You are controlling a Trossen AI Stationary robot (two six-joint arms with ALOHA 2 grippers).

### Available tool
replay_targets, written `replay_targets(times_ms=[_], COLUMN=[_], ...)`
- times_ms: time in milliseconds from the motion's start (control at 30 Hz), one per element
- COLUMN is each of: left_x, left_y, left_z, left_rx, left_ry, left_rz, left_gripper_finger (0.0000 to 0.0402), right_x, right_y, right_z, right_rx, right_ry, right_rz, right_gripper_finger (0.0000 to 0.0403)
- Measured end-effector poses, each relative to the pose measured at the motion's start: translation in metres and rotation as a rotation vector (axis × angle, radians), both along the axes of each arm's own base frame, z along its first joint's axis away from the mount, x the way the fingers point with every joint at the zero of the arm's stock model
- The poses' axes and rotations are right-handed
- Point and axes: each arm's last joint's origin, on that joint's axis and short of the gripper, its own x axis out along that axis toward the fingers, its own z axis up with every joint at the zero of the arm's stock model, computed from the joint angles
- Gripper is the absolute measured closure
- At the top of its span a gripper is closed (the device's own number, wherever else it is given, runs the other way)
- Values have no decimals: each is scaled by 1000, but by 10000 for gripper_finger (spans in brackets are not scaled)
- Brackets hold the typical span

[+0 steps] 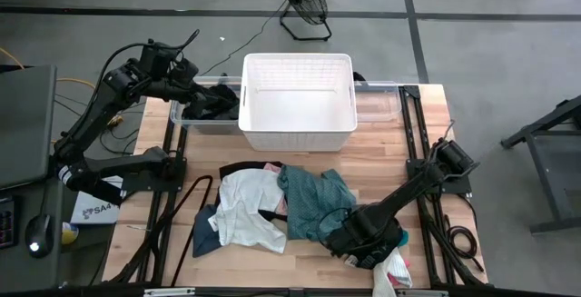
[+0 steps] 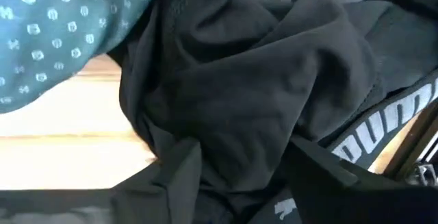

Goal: Pick & Place Cloths
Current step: Put the black boxers into the transparent bin

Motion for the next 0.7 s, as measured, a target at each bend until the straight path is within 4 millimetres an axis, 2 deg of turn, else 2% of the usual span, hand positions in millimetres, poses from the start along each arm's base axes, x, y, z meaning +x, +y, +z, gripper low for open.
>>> replay_targets(times_ms=[100, 300, 467, 600, 700], left_x=[0, 0, 0, 0, 0], left_y=[0, 0, 0, 0, 0], left_z=[0, 0, 0, 0, 0], left_rx=[1, 11, 15, 15, 15], left_ry=[-1, 3, 4, 4, 4], left_rz=[0, -9, -12, -12, -12], left_gripper_finger=[172, 172, 172, 172, 172], right_x=[0, 3, 5, -4, -15], right_y=[-2, -2, -5, -13, -24], right_z=[0, 6, 26, 63, 97], right_rx=[-6, 8, -29, -66, -137], right_ry=[2, -26, -64, -94, -181], right_rz=[0, 39, 48, 47, 33], right_gripper_finger=[270, 387, 396, 397, 397])
